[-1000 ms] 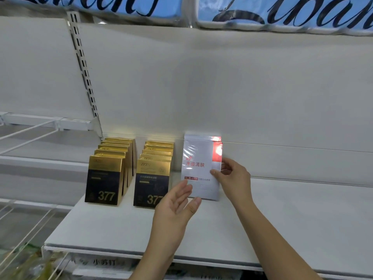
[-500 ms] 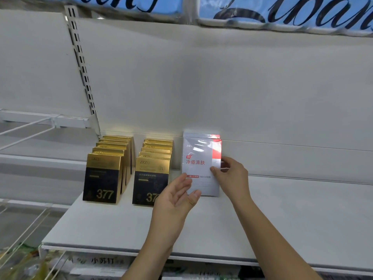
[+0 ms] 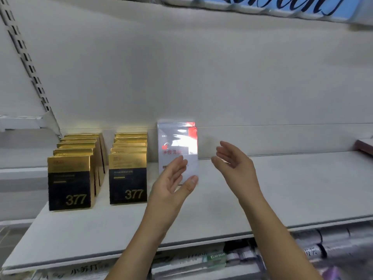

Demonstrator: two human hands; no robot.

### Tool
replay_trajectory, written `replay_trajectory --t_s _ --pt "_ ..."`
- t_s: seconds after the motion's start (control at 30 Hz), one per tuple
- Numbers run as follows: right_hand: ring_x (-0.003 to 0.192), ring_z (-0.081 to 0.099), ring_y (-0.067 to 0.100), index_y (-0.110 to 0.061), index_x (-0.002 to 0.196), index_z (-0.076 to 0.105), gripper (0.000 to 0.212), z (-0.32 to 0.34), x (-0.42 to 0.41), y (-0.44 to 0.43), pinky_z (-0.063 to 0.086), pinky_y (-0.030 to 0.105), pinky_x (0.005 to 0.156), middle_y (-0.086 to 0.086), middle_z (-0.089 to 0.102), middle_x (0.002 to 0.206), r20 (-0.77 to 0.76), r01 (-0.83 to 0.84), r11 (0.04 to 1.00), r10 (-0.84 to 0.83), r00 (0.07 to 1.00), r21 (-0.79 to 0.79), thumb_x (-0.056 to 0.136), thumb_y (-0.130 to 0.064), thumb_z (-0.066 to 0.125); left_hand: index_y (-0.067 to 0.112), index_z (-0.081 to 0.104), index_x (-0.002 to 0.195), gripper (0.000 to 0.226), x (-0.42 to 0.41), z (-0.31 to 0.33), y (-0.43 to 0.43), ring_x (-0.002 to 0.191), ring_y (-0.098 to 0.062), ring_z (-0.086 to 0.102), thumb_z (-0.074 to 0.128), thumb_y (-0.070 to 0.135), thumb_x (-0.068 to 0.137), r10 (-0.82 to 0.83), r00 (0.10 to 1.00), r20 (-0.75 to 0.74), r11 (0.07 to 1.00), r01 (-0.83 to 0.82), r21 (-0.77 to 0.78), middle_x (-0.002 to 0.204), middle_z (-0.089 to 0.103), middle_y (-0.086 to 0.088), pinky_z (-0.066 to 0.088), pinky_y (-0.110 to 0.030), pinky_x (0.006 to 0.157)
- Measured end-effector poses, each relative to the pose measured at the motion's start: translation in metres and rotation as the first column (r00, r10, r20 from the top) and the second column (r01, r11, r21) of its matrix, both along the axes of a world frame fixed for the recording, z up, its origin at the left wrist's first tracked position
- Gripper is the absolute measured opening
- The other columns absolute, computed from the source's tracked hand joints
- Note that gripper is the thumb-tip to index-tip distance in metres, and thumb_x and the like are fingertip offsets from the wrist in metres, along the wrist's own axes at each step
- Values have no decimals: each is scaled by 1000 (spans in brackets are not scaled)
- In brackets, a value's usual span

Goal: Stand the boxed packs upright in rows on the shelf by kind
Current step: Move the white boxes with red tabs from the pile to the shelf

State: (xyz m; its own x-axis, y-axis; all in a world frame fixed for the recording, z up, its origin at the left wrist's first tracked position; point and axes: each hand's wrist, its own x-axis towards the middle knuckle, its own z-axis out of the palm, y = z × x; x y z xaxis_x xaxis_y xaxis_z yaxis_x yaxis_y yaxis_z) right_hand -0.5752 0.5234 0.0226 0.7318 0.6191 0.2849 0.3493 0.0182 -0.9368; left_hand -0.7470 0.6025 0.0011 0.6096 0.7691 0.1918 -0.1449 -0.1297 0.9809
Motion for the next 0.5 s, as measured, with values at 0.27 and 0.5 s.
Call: replay_trajectory --t_s 0.27,0.5 --pt "122 61 -4 -27 143 54 57 5 24 -128 50 18 100 -14 66 133 -53 79 993 -75 996 82 92 -10 73 50 50 140 60 78 2 -48 133 10 49 70 46 83 -257 966 -6 965 257 46 144 56 29 39 -23 112" --pt "122 60 -5 -30 140 55 53 -11 84 -266 50 21 104 -14 64 135 -71 212 974 -207 976 80 93 -13 73 41 48 143 61 167 3 -162 133 10 49 65 34 85 -433 901 -28 896 434 99 144 56 24 36 -28 119"
